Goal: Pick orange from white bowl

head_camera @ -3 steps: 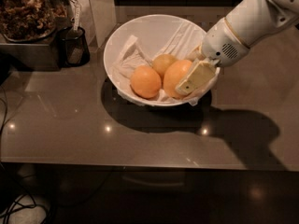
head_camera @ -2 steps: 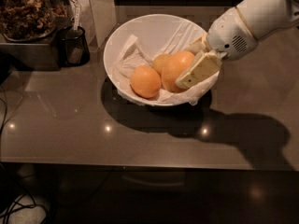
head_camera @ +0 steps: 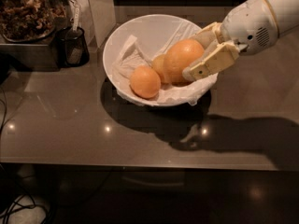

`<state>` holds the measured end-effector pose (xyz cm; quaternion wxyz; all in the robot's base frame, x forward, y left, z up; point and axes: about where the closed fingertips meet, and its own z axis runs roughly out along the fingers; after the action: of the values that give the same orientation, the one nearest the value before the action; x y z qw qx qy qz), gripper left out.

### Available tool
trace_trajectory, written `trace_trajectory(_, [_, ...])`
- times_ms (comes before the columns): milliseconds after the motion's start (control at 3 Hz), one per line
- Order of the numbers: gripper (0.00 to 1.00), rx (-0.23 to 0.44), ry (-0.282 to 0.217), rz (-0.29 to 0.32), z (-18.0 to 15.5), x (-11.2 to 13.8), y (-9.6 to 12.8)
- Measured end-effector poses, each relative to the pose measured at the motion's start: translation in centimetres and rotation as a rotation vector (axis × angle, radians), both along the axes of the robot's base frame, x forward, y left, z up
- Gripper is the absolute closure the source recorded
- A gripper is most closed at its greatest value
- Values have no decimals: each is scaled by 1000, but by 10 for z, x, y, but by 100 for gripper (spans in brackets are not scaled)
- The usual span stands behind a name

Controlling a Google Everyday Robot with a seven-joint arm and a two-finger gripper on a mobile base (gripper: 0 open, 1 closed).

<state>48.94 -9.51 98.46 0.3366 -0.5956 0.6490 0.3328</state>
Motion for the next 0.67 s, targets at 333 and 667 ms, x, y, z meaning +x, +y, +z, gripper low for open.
trace_trajectory(333, [100,36,-29,-72,15,-26,-24])
trace_trajectory(667, [100,43,-58,-181,24,-56,-51])
